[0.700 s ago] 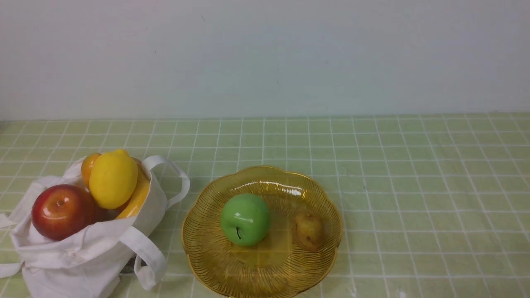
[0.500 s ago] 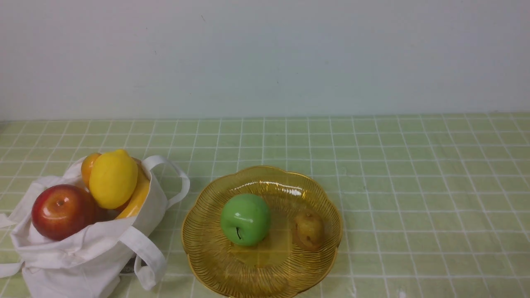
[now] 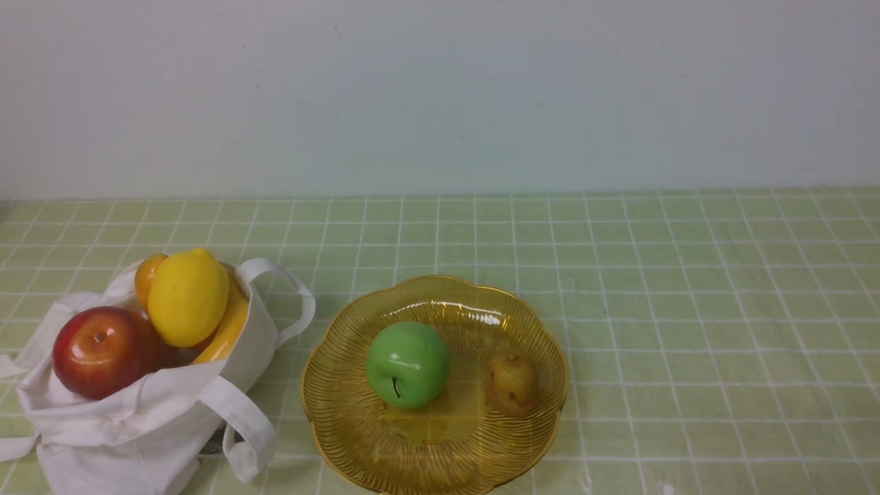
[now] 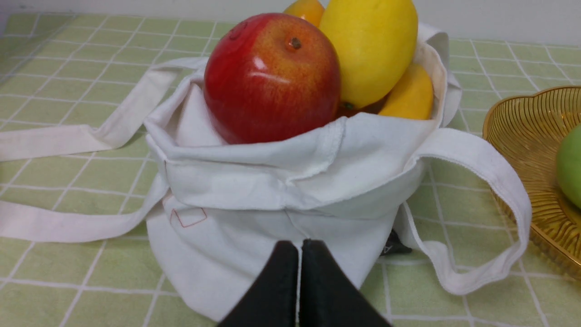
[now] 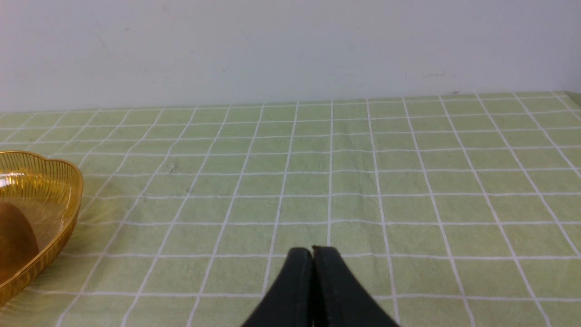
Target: Take the fruit out of the bag on the green coffee tablecloth and place them on the plate.
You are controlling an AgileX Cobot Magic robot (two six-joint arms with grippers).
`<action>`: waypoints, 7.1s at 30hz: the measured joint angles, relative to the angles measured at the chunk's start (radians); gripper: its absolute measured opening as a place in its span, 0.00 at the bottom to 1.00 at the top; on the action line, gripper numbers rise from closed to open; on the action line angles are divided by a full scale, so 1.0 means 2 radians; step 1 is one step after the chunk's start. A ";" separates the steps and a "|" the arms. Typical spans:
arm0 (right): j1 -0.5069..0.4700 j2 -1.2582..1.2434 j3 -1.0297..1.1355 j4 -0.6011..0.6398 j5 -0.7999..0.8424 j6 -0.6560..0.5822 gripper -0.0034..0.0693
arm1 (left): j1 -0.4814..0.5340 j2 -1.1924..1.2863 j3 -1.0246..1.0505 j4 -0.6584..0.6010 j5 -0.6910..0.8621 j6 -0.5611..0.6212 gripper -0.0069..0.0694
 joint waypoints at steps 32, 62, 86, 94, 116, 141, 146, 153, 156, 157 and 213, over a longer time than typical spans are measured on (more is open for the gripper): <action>0.000 0.000 0.000 0.000 0.000 0.000 0.03 | 0.000 0.000 0.000 0.000 0.000 0.001 0.08; 0.000 0.000 0.000 0.000 0.000 0.000 0.03 | 0.001 0.099 -0.189 -0.349 0.089 -0.005 0.08; 0.000 0.000 0.000 0.000 0.000 0.000 0.03 | -0.002 0.655 -0.550 -0.069 0.244 0.046 0.64; 0.000 0.000 0.000 0.000 0.000 0.000 0.03 | -0.042 0.776 -0.613 -0.073 0.229 0.172 0.88; 0.000 0.000 0.000 0.000 0.000 0.000 0.03 | -0.042 0.848 -0.618 -0.016 0.194 0.189 0.84; 0.000 0.000 0.000 0.000 0.000 0.000 0.03 | -0.042 0.732 -0.688 -0.145 0.287 0.185 0.77; 0.000 0.000 0.000 0.000 0.000 0.000 0.03 | -0.043 0.740 -0.689 -0.288 0.355 0.229 0.77; 0.000 0.000 0.000 0.000 0.000 0.000 0.03 | -0.098 0.797 -0.689 -0.388 0.374 0.275 0.77; 0.000 0.000 0.000 0.000 0.000 0.000 0.03 | -0.139 0.827 -0.689 -0.389 0.365 0.281 0.77; 0.000 0.000 0.000 0.000 0.000 0.000 0.03 | -0.151 0.837 -0.689 -0.387 0.361 0.284 0.77; 0.000 0.000 0.000 0.000 0.000 0.000 0.03 | -0.216 0.425 -0.533 0.017 0.289 0.059 0.08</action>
